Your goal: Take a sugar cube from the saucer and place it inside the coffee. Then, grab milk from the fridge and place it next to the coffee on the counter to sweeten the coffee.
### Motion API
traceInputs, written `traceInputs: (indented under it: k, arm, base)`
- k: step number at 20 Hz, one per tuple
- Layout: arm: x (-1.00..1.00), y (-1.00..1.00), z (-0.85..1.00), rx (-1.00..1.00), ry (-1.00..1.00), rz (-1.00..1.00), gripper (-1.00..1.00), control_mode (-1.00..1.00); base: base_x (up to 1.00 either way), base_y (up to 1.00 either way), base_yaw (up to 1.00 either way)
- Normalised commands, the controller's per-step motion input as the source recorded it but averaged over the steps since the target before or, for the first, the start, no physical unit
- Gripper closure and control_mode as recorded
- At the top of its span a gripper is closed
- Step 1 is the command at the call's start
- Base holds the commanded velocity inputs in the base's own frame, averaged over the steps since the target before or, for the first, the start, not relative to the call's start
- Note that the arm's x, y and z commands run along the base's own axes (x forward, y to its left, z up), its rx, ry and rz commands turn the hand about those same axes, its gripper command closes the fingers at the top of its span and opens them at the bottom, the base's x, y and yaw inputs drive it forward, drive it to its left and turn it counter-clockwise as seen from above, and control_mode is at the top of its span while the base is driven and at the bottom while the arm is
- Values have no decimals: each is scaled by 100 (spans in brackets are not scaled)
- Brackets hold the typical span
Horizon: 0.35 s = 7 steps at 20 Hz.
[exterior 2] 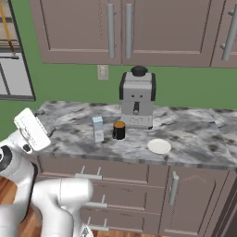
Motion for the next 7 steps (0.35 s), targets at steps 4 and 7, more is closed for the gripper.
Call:
traceInputs:
  k: [4,7]
  arm:
    - [-74,-9,74,-7,-55,1,-100,-100]
    - [-13,11,0,-3,-2,0,-100,-100]
  base:
    - [0,0,0]
    - [0,0,0]
